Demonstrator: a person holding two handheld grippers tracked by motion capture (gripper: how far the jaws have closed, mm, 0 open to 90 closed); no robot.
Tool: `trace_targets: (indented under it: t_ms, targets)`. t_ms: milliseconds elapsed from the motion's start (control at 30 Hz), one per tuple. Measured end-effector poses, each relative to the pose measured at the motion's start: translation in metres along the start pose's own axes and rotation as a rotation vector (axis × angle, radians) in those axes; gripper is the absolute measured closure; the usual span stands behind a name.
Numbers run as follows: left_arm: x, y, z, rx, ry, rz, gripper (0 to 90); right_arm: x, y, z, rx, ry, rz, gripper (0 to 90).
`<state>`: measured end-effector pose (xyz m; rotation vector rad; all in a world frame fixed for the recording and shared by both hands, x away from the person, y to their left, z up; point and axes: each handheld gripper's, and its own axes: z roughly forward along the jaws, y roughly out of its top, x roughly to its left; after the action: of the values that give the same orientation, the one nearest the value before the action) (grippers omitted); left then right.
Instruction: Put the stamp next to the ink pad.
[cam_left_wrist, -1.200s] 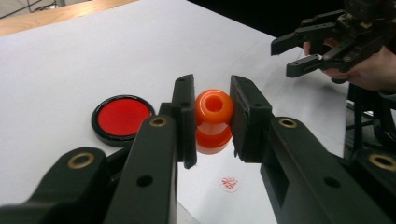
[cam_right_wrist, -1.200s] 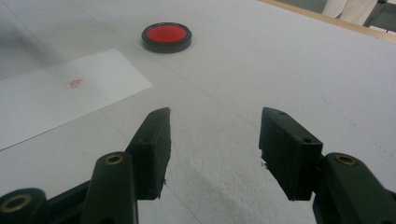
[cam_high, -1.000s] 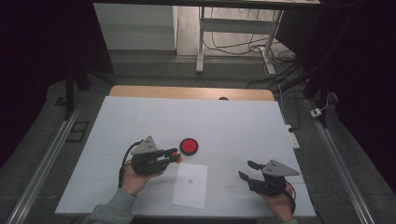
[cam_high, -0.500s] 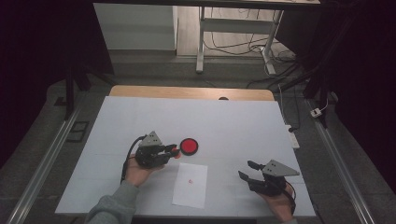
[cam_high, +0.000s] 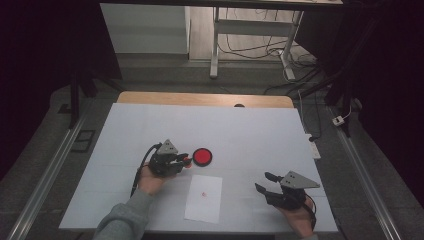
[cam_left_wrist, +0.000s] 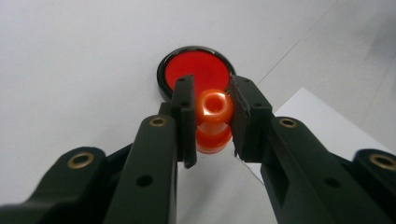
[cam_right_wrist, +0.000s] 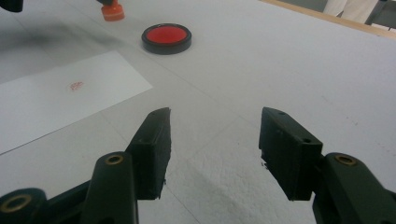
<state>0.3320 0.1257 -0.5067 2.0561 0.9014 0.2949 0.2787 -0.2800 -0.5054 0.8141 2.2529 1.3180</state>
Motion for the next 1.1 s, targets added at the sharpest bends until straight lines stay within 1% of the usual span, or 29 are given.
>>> trace_targets:
  t_ms: [100, 233, 400, 533, 667, 800, 867, 900, 967, 1000, 1033, 1100]
  targets:
    - [0.002, -0.002, 0.004, 0.019, 0.012, -0.002, 73.0, 0.000, 0.000, 0.000, -0.002, -0.003, 0.004, 43.4]
    - [0.005, -0.005, 0.008, 0.027, 0.024, -0.013, 73.0, 0.000, 0.000, 0.000, 0.000, -0.002, 0.002, 43.4]
    - [0.006, -0.008, 0.015, 0.052, 0.039, -0.018, 72.9, -0.001, -0.001, 0.000, 0.005, -0.003, 0.003, 43.4]
    - [0.006, -0.010, 0.016, 0.057, 0.047, -0.018, 72.8, -0.001, -0.001, 0.000, -0.003, -0.001, 0.006, 43.4]
    - [0.007, -0.014, 0.018, 0.066, 0.054, -0.022, 72.7, -0.001, -0.001, 0.000, 0.006, -0.001, 0.002, 43.4]
    - [0.006, -0.015, 0.018, 0.063, 0.056, -0.015, 72.2, -0.001, -0.001, 0.000, -0.002, -0.001, 0.006, 43.4]
    - [0.006, -0.015, 0.018, 0.063, 0.058, -0.014, 71.8, -0.001, -0.001, 0.000, 0.005, -0.002, 0.004, 43.4]
    - [0.006, -0.015, 0.018, 0.065, 0.064, -0.016, 71.0, -0.001, -0.001, 0.000, 0.005, -0.002, 0.003, 43.4]
    - [0.005, -0.015, 0.018, 0.064, 0.080, -0.020, 62.6, -0.001, -0.001, 0.000, 0.005, -0.003, 0.002, 43.4]
    - [0.005, -0.015, 0.017, 0.060, 0.078, -0.023, 57.9, -0.001, -0.001, 0.000, 0.005, -0.003, 0.003, 43.3]
    - [0.005, -0.014, 0.016, 0.053, 0.077, -0.025, 54.9, -0.001, -0.001, 0.000, 0.006, -0.009, 0.004, 43.3]
    - [0.004, -0.013, 0.014, 0.027, 0.076, -0.030, 49.3, -0.002, -0.001, -0.001, 0.004, -0.006, 0.007, 43.3]
